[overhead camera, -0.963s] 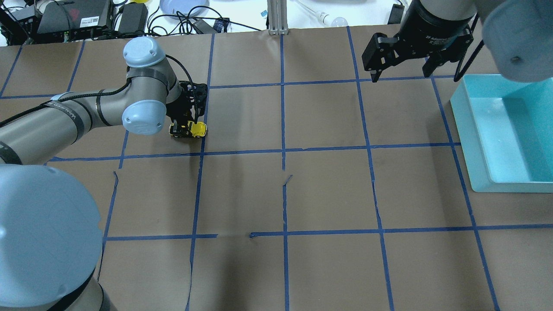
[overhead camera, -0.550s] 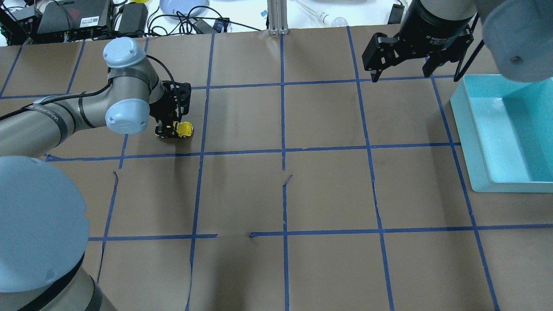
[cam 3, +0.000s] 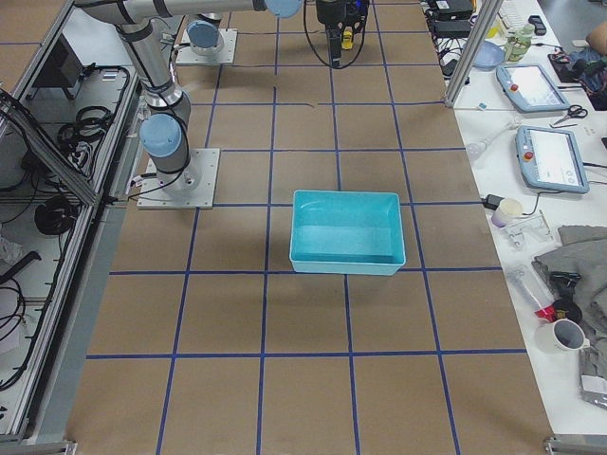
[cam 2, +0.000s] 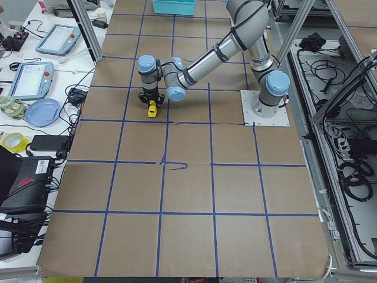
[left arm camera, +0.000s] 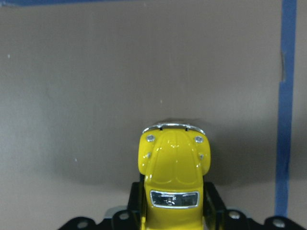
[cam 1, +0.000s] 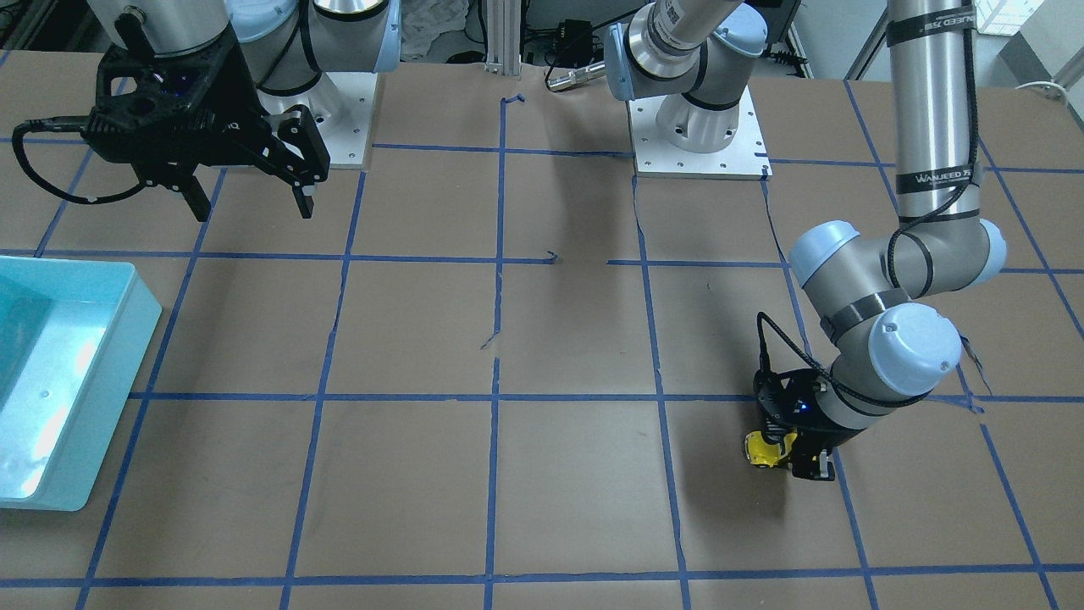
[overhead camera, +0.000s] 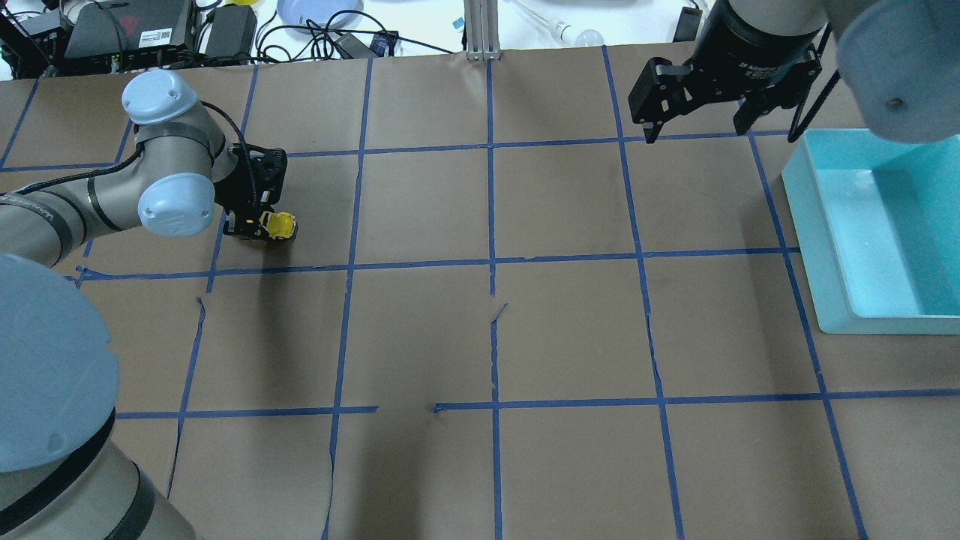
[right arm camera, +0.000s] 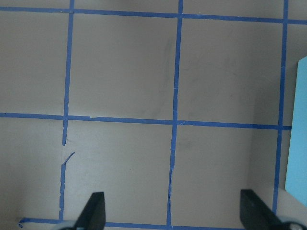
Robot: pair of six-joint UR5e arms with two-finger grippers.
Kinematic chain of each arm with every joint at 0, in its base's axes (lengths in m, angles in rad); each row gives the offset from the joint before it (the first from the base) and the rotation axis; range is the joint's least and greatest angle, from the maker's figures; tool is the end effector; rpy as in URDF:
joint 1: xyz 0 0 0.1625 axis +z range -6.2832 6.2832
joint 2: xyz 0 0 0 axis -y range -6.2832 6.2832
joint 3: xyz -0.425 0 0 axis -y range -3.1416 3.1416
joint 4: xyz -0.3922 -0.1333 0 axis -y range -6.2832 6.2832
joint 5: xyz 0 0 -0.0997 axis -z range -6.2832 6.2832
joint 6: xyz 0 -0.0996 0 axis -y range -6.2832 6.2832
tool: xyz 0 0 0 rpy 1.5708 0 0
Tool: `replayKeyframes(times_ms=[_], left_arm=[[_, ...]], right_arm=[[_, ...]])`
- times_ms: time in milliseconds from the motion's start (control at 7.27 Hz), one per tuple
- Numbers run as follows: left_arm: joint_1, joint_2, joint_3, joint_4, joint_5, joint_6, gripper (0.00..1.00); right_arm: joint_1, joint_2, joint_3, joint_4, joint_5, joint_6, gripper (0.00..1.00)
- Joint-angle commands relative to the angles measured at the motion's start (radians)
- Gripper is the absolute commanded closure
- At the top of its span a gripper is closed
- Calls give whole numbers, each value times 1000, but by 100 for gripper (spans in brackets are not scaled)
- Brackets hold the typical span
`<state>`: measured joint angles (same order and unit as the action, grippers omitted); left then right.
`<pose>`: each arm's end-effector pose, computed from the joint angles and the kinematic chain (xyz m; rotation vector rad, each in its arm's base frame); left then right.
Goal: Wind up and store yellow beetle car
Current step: 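Pull the car back toward the robot with the left gripper to wind it, then release the car so it rolls toward the bin while raising the left gripper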
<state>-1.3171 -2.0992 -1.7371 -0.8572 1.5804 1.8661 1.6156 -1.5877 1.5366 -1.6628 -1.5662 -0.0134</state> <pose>0.0268 -0.6306 0.1808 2.2518 2.1602 -0.0013 0.1559 -0.4909 0.5231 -0.0915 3.1254 -0.2240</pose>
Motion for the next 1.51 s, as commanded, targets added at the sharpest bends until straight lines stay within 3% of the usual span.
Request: replayKeyframes(times_ms=[0, 138, 275, 412, 1100, 1375], left_arm=[[62, 1, -6, 3, -5, 11, 81], [79, 1, -7, 3, -5, 31, 64], [79, 1, -4, 0, -5, 12, 5], [79, 5, -2, 0, -5, 10, 0], [67, 25, 4, -13, -20, 7, 0], [29, 62, 13, -63, -43, -85, 4]], right_arm=[[1, 0, -1, 0, 0, 1, 0], [1, -2, 0, 1, 0, 0, 0], [1, 0, 0, 0, 2, 0, 0], [1, -2, 2, 1, 2, -2, 0], [-2, -2, 5, 1, -2, -2, 0], [-3, 0, -4, 9, 0, -3, 0]])
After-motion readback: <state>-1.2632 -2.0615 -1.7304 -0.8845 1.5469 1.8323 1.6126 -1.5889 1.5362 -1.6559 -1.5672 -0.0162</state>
